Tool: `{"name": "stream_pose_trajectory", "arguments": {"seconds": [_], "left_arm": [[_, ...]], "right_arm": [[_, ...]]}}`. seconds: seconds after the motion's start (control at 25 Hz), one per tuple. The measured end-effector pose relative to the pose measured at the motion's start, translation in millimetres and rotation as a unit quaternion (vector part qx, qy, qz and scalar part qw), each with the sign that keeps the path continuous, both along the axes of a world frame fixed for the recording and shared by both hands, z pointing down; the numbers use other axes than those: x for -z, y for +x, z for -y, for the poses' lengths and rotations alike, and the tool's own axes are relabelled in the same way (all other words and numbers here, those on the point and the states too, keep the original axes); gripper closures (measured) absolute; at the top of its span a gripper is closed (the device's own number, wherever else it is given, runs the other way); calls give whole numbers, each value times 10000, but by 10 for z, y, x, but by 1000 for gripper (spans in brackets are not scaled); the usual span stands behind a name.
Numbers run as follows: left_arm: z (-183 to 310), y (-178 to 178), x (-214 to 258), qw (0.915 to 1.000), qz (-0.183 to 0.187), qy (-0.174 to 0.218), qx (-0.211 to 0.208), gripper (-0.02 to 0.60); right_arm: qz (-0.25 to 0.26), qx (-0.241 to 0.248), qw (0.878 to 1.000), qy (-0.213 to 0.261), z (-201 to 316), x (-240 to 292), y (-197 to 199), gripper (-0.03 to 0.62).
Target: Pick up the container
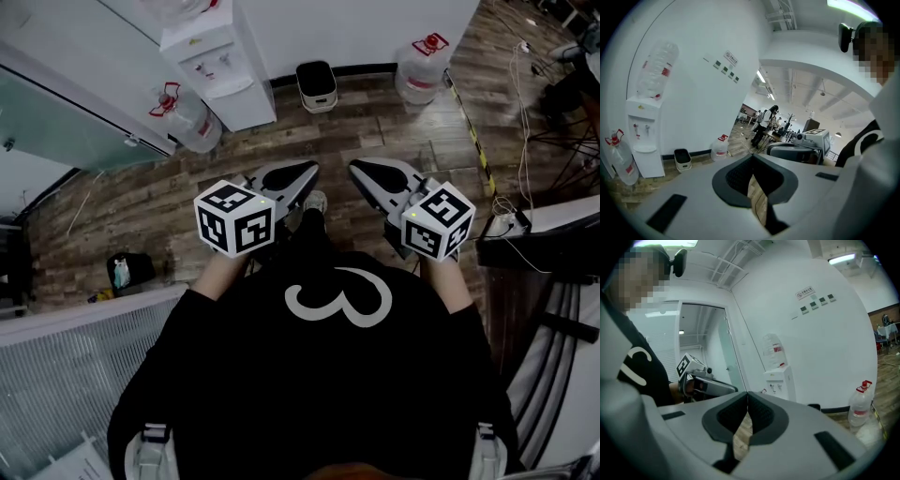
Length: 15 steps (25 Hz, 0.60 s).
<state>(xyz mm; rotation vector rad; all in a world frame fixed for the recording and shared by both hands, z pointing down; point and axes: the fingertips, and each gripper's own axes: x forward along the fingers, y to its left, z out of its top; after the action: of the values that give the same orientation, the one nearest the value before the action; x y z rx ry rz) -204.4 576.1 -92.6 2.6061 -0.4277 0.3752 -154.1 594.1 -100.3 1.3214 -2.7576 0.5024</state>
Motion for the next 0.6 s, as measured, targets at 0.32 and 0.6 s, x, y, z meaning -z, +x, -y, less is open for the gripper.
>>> {"name": "stream_pose_trajectory", "arguments": {"seconds": [0.32, 0.6], "left_arm": [[554, 143, -203, 9997, -2, -210, -115, 566], [1357, 251, -463, 9983, 118, -558, -117, 566]], "right_arm": [[-21, -100, 9997, -241, 539, -215, 129, 568], [76, -123, 9981, -601, 1339, -474, 235, 568]]}}
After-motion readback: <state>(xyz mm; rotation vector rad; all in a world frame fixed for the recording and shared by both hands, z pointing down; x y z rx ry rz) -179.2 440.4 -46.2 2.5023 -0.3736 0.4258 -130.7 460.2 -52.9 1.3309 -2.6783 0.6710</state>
